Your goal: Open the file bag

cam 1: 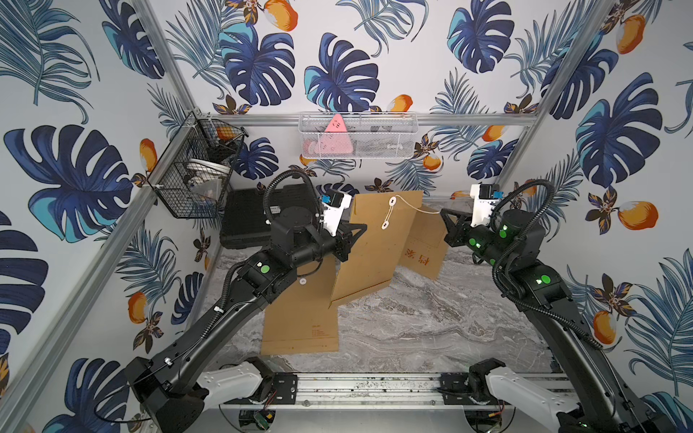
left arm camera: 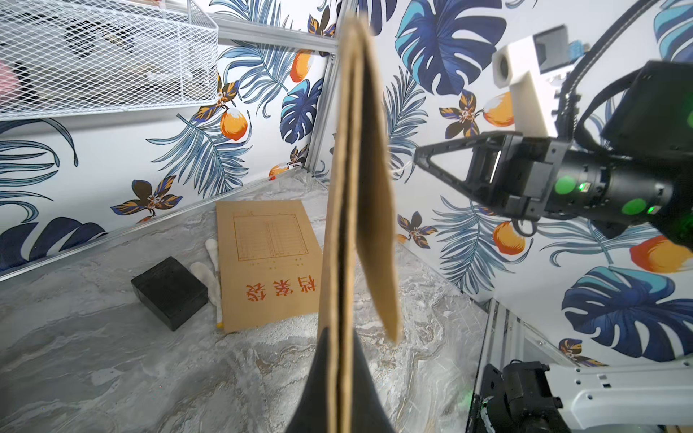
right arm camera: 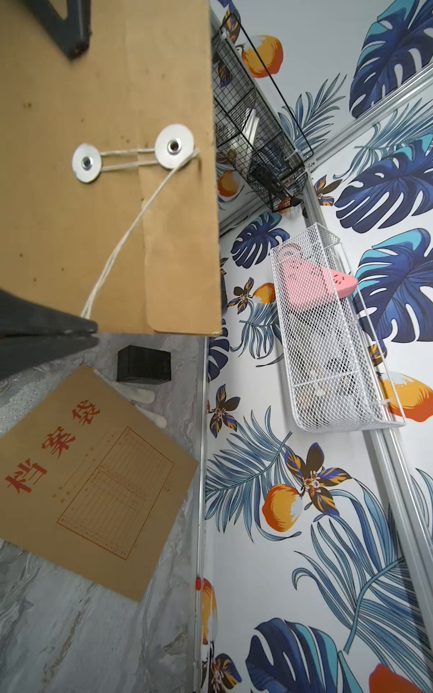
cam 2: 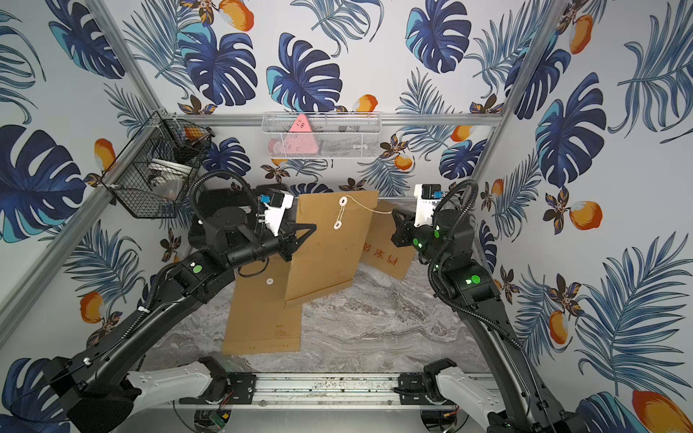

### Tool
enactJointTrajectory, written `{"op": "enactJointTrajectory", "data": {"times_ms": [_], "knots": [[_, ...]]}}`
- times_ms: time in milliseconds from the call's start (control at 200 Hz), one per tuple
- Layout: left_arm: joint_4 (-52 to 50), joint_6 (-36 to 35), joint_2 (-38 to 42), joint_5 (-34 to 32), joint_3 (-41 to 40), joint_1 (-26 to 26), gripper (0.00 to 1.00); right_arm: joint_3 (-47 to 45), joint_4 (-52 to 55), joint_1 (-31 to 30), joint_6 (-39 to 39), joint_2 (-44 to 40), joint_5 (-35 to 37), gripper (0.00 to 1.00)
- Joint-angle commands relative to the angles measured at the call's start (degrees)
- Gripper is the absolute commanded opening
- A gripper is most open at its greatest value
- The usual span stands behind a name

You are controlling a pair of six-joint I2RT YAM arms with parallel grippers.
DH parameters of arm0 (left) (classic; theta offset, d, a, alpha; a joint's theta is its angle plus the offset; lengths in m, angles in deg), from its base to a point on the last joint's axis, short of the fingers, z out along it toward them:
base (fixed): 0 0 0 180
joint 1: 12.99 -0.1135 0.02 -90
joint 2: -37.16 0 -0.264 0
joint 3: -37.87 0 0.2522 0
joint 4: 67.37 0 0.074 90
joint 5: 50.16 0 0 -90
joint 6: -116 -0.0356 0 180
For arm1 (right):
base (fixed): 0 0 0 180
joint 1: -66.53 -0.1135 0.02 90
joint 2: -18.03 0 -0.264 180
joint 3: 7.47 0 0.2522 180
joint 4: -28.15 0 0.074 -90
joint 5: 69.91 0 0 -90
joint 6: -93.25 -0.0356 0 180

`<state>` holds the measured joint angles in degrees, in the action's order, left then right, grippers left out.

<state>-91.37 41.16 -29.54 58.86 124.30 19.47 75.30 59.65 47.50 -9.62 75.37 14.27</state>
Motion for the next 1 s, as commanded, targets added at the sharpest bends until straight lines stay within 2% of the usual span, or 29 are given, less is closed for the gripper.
{"op": "enactJointTrajectory", "data": {"times_ms": [0,315,821,996], "knots": [[5.2,3.0,0.3,4.1,0.9,-1.2,0.0,-0.5,1.0,0.0,-0.4,0.3,1.5,0.0],[6.3,3.8,1.0,5.4,1.8,-3.4,0.0,-0.2,3.2,0.0,-0.7,1.8,3.5,0.0],[7.1,4.8,0.5,1.2,4.5,-4.1,0.0,-0.3,1.8,0.0,1.6,2.8,-4.7,0.0],[3.9,2.5,-1.0,-1.1,8.7,-4.1,0.0,0.0,2.9,0.0,2.0,4.2,-5.0,0.0]]}}
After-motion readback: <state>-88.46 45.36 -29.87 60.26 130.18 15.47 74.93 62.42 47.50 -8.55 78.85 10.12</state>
